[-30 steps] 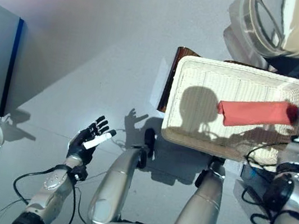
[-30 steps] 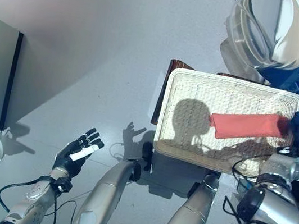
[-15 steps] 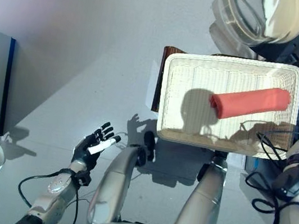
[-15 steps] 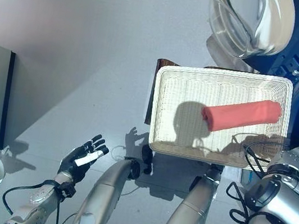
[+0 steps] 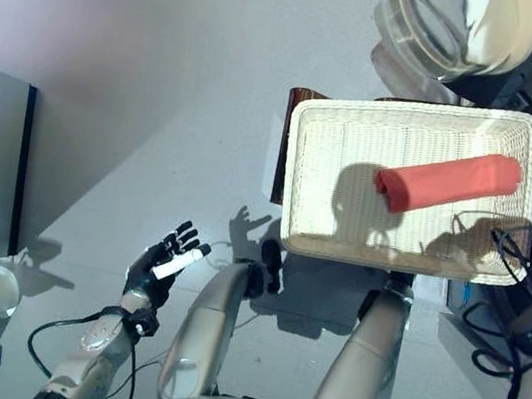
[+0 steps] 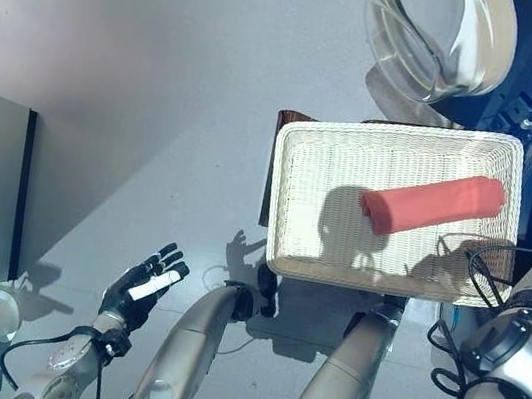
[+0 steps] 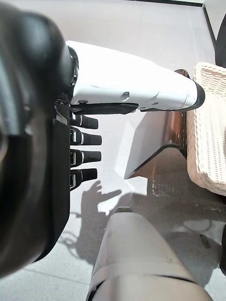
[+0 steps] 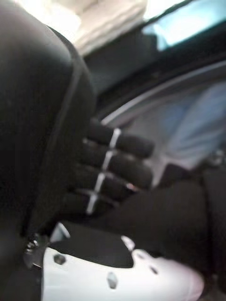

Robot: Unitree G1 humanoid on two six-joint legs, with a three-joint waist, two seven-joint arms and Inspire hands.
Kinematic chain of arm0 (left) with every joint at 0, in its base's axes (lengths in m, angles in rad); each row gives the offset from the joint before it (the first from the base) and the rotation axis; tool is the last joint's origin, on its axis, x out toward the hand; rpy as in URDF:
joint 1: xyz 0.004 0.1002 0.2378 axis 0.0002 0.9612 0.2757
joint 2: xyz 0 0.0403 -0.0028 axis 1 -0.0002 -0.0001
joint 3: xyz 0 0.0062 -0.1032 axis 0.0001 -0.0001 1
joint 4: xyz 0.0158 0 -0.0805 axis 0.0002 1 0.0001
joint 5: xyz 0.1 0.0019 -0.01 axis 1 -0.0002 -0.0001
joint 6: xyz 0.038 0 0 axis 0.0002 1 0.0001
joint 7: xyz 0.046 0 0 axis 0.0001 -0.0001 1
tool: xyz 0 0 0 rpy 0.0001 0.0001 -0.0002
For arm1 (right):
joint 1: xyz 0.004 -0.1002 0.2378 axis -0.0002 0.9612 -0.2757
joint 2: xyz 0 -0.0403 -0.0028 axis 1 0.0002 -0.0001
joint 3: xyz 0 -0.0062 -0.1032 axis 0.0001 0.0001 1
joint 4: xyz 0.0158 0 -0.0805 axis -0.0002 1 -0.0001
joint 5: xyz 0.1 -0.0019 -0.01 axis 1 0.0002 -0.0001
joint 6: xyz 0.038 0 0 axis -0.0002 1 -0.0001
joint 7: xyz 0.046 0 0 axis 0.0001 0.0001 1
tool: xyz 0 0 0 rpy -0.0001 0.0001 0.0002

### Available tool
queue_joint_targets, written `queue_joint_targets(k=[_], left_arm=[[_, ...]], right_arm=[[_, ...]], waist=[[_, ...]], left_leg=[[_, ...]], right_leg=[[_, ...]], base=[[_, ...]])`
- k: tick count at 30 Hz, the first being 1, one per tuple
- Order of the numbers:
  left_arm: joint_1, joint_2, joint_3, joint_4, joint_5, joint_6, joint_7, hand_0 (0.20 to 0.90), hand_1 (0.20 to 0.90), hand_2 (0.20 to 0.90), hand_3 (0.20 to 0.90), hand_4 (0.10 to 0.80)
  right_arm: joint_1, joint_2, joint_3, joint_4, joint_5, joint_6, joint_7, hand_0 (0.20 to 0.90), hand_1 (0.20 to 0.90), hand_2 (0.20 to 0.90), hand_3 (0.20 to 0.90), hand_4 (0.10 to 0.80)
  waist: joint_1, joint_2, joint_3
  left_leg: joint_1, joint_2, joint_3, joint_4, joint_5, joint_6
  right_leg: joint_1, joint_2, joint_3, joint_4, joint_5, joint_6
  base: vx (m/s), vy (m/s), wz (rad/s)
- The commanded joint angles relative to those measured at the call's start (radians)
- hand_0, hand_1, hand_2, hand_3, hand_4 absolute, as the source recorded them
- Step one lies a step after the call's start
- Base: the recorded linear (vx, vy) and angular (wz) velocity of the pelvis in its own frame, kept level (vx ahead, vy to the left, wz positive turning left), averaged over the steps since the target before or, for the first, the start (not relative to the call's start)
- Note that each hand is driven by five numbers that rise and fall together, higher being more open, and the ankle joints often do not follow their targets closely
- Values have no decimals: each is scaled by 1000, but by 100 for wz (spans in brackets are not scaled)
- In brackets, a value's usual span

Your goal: Pick up the clothes and place them into the washing machine

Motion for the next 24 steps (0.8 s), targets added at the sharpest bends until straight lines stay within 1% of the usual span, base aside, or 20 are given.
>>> queue_joint_targets(k=[1,3,4,5,11,12,16,20,24], left_arm=[[95,26,60,-32,-32,-61,11,900,900,900,900,800],[101,26,59,-27,-30,-61,11,900,900,900,900,800],[104,25,61,-28,-30,-62,7,900,900,900,900,800],[105,24,59,-28,-29,-64,4,900,900,900,900,800],[96,21,54,-19,-38,-68,0,900,900,900,900,800],[88,23,53,-10,-43,-66,1,900,900,900,900,800],[79,30,53,-9,-47,-67,-2,900,900,900,900,800],[78,37,50,-26,-49,-70,-8,900,900,900,900,800],[75,38,46,-32,-51,-72,-20,900,900,900,900,800]], right_arm=[[24,-200,131,-77,-99,-121,2,200,200,200,200,300],[24,-210,141,-66,-110,-108,4,200,200,200,200,300],[26,-215,150,-56,-126,-91,7,332,332,332,332,394],[25,-215,156,-50,-130,-83,12,900,900,900,900,800],[38,-167,159,-29,-107,-81,47,900,900,900,900,800],[39,-151,161,-9,-98,-76,50,900,900,900,900,800],[29,-141,182,19,-99,-45,64,900,900,900,900,800],[27,-111,214,-6,-143,-10,68,900,900,900,900,800],[57,-59,230,-21,-148,14,108,900,900,900,900,800]], waist=[[-12,14,-81],[-11,11,-82],[-9,10,-80],[-9,10,-79],[-9,14,-73],[-7,14,-77],[1,15,-82],[4,16,-79],[5,9,-78]], left_leg=[[18,121,-144,-132,117,-180],[15,125,-147,-129,117,-183],[13,126,-148,-129,118,-184],[12,126,-150,-131,121,-185],[22,127,-150,-164,141,-185],[25,123,-148,-175,145,-184],[37,113,-143,-207,159,-180],[54,95,-133,-262,180,-174],[76,77,-125,-300,193,-168]], right_leg=[[-31,37,-3,213,-198,-62],[-31,38,-5,220,-203,-63],[-31,38,-7,222,-204,-64],[-32,39,-10,223,-204,-66],[-21,47,-19,202,-189,-65],[-13,47,-21,186,-182,-64],[6,44,-27,146,-158,-55],[30,35,-34,83,-119,-41],[62,22,-39,18,-79,-29]], base=[[0,0,0],[7,-37,0],[-4,-45,5],[-11,-47,5],[-1,-5,0],[0,0,0],[-1,8,0],[-6,44,4],[5,50,1]])
